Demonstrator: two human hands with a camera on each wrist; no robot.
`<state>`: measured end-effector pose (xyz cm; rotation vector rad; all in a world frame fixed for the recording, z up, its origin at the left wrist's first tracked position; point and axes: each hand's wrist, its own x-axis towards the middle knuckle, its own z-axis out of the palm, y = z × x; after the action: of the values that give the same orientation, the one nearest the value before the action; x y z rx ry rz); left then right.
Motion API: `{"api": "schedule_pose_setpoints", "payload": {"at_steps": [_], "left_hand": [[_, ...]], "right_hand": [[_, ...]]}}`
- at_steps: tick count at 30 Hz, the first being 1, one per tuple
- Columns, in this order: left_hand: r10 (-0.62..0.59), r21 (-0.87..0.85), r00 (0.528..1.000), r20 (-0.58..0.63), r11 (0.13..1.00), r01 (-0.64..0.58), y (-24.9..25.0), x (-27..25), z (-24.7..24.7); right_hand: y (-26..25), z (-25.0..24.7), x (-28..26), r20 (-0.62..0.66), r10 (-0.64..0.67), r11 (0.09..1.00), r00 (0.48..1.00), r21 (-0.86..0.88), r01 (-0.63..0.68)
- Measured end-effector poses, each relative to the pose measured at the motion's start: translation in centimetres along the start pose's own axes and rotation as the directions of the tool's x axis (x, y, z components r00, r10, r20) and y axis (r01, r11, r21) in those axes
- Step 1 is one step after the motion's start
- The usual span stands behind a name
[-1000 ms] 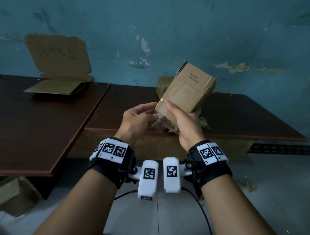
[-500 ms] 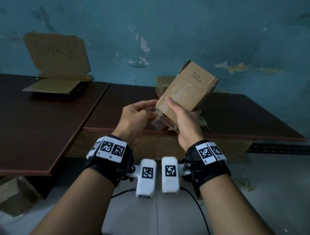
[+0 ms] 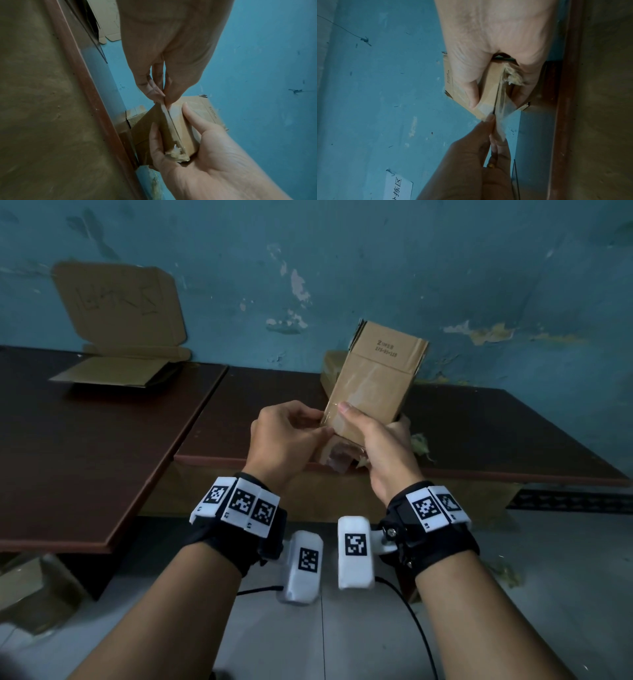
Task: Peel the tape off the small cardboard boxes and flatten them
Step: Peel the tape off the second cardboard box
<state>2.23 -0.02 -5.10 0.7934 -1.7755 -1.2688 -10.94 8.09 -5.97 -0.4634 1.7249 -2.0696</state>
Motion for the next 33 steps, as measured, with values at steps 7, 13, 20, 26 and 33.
{"api": "schedule_pose_setpoints", "payload": {"at_steps": [7,13,20,26,33], "left_hand": [[0.075,0.175,0.997,-0.023,0.982,-0.07,0.5,-0.3,0.1],[0.114,0.221,0.991,-0.071,0.97,-0.096,0.8,-0.7,0.6],[0.094,0.227,0.993,-0.078,0.971,-0.074,1.0,-0.6,0.7],[0.051,0.204,0.998,0.029,0.978,-0.055,1.1,-0.6,0.0],[0.039,0.319,0.998,0.043,0.946,-0.051,1.1,-0.4,-0.1]], "right_hand": [[0.5,0.5,0.1,-0.02,-0.019,0.999,1.0,-0.044,0.018],[0.8,0.6,0.2,-0.029,-0.021,0.994,0.999,-0.107,0.018],[0.8,0.7,-0.2,-0.019,-0.028,0.992,0.999,-0.122,0.026],[0.4,0.2,0.1,-0.009,-0.03,0.996,0.999,-0.081,0.03],[0.5,0.8,-0.6,-0.013,-0.034,0.989,0.999,-0.147,0.032]]}}
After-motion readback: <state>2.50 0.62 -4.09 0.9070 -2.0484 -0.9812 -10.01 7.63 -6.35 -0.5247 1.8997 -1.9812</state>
